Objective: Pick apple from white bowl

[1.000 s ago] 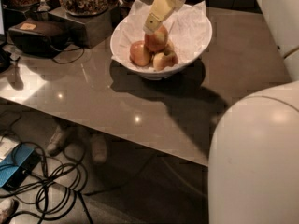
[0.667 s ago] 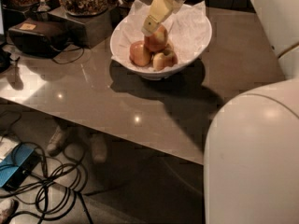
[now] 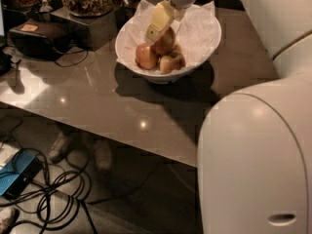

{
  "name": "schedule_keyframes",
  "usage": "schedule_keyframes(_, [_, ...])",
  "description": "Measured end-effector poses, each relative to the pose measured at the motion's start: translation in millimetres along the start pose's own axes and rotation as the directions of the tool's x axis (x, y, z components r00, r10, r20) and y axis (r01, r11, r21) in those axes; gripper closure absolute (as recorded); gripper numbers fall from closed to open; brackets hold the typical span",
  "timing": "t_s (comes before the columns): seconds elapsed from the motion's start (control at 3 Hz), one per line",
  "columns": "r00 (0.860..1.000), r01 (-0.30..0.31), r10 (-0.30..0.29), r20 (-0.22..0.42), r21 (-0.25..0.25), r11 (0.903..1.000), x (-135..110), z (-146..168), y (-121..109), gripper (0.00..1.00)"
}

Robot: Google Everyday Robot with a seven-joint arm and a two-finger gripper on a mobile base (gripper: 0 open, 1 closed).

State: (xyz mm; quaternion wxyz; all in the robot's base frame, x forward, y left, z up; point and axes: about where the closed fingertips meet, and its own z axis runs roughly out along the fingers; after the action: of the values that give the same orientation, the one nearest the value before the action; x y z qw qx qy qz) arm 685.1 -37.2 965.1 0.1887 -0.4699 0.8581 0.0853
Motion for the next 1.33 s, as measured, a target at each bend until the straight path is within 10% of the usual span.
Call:
schedule_keyframes(1.0, [0.997, -0.018, 0.016, -0.075, -0.024, 0.9995, 9.4, 42.1, -9.7, 0.17])
schedule_keyframes(1.33, [0.996, -0.027, 0.024, -0.083, -0.036, 0.9990, 12.7, 52.5, -11.9, 0.36])
